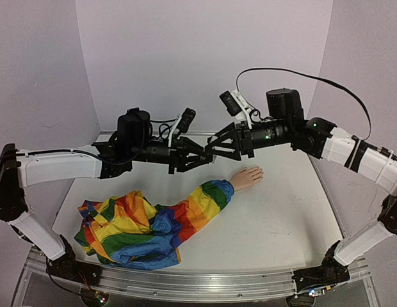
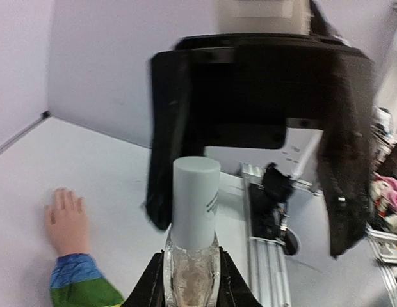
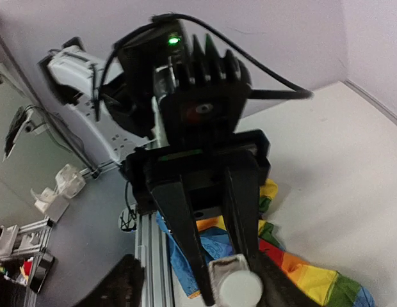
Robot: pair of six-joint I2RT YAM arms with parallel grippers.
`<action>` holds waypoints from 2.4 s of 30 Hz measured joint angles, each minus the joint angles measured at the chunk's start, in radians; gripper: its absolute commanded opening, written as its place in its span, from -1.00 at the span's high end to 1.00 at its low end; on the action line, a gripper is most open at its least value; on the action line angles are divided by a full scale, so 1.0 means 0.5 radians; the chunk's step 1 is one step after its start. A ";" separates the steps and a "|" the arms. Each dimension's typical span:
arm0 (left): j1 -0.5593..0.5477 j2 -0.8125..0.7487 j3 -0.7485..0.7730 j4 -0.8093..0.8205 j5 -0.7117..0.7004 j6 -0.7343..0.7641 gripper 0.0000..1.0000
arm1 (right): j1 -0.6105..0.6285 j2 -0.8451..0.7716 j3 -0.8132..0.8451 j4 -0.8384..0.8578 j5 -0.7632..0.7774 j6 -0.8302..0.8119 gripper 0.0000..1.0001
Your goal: Paint the nails
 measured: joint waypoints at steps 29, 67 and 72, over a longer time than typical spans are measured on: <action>-0.320 0.025 -0.008 -0.091 -1.622 0.424 1.00 | 0.089 0.124 0.119 -0.100 1.130 0.645 0.53; -0.256 -0.066 -0.055 -0.122 -1.319 0.412 1.00 | -0.054 -0.143 -0.153 0.061 0.549 0.467 0.01; -0.256 -0.061 -0.054 -0.122 -1.401 0.431 1.00 | -0.053 -0.048 -0.152 0.108 0.594 0.639 0.21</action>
